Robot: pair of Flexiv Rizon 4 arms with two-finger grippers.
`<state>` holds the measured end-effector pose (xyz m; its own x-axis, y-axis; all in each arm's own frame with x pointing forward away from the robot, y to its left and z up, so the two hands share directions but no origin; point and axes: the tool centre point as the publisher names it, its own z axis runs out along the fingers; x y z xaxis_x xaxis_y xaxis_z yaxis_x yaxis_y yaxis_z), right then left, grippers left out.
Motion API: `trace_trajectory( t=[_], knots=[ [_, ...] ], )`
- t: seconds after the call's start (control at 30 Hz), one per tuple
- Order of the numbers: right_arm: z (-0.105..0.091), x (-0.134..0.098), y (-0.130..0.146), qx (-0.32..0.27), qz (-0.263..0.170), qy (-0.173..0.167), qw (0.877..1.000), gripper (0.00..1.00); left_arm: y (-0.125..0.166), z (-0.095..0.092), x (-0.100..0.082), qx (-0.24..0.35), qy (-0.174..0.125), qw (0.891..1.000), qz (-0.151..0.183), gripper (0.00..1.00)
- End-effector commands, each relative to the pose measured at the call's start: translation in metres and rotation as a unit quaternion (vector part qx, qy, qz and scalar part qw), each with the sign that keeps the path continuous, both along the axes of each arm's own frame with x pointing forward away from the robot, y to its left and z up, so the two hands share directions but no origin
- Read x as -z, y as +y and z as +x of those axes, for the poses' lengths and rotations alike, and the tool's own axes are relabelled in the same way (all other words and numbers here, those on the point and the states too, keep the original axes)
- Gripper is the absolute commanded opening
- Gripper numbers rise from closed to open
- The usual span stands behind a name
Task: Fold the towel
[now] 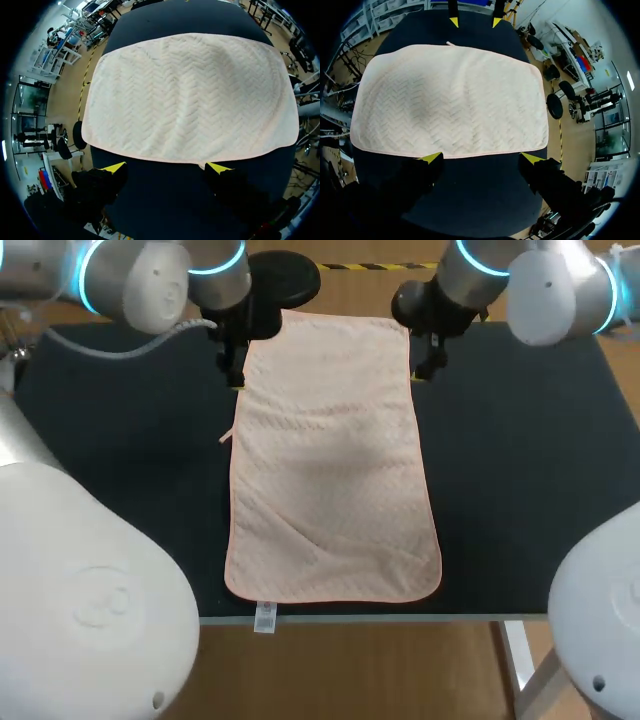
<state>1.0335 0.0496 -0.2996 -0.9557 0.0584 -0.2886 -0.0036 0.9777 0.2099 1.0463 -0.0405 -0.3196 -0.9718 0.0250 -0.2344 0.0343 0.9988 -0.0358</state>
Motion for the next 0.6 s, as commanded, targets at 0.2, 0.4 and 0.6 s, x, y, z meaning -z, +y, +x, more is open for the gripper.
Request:
trace_trajectory(
  t=[0.2,0.4,0.6],
  knots=[
    [0.002,0.026,0.008,0.008,-0.068,0.021,0.997,1.0,-0.012,0.001,0.031,-0.014,0.016,0.999,0.037,1.0],
    [0.005,0.043,0.007,0.009,-0.069,0.028,0.997,1.0,-0.014,0.004,0.046,-0.02,0.029,0.999,0.038,1.0],
    [0.006,0.057,0.007,0.009,-0.067,0.038,0.997,1.0,-0.015,0.007,0.059,-0.028,0.034,0.999,0.026,1.0]
  ],
)
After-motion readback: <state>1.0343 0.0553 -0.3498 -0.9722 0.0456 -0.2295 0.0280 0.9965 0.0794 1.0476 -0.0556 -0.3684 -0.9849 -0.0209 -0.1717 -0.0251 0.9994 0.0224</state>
